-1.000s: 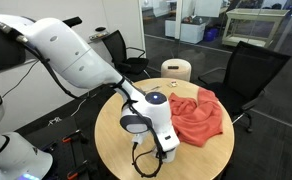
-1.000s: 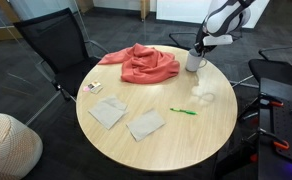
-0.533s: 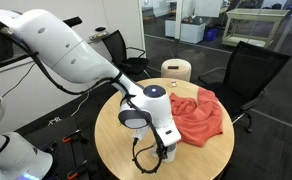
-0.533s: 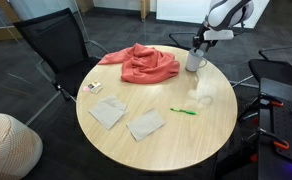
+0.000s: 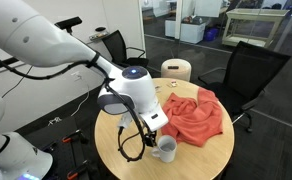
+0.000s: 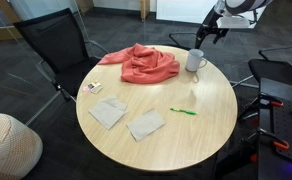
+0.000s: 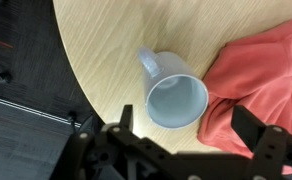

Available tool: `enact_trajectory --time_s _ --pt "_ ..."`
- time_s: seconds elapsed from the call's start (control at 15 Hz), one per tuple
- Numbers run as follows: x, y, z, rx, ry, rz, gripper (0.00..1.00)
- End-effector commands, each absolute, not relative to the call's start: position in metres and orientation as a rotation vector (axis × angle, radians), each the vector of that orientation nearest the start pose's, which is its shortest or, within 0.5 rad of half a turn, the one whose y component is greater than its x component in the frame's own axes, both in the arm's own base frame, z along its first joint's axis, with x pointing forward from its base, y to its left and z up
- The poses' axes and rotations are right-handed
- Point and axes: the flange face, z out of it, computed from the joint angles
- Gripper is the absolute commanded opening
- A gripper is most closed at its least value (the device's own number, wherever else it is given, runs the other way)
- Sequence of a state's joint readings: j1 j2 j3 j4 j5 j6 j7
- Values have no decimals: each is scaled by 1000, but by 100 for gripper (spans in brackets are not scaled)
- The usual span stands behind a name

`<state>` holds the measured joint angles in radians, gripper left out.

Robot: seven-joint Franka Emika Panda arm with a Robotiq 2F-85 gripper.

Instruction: Move the white mug to the right

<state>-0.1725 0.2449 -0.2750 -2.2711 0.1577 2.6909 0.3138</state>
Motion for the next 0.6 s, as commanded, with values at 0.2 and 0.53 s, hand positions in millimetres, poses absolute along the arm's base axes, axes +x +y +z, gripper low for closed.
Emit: enact_trajectory --time_s 0.2,0.53 --pt "465 -184 321 -2888 980 -195 100" --pt "475 -188 315 -2888 1013 -202 100"
